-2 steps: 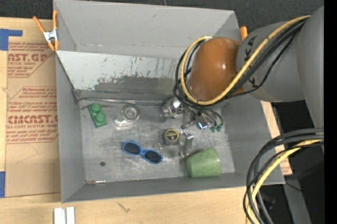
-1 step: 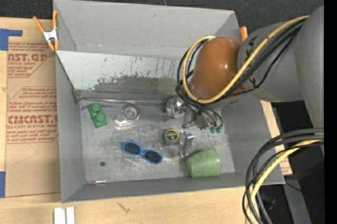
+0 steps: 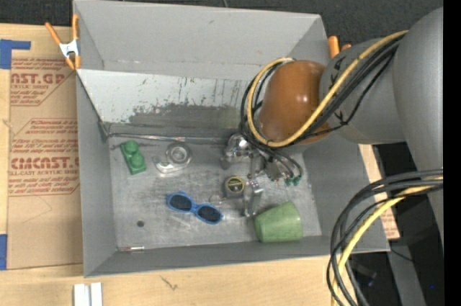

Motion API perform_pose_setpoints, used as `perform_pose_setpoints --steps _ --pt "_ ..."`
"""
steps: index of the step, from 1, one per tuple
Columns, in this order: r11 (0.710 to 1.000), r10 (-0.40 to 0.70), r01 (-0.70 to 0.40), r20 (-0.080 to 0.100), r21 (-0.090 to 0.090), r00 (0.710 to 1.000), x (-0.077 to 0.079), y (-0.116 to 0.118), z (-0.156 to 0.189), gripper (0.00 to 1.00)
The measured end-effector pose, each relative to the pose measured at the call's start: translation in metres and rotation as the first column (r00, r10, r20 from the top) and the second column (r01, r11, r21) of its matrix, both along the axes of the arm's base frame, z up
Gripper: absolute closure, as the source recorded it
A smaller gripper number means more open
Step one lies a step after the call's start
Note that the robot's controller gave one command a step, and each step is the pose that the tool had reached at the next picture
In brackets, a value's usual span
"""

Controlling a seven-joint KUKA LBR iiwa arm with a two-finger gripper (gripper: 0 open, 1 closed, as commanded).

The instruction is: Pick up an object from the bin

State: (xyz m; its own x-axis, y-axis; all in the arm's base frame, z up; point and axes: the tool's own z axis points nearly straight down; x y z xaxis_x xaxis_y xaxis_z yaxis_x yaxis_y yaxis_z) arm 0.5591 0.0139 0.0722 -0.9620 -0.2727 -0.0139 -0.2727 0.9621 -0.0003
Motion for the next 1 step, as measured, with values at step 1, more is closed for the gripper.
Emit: perform_pose_setpoints --steps 1 --pt "0.994 -0.106 0.106 -0.005 0.000 0.994 0.0007 0.0041 0.0005 0.00"
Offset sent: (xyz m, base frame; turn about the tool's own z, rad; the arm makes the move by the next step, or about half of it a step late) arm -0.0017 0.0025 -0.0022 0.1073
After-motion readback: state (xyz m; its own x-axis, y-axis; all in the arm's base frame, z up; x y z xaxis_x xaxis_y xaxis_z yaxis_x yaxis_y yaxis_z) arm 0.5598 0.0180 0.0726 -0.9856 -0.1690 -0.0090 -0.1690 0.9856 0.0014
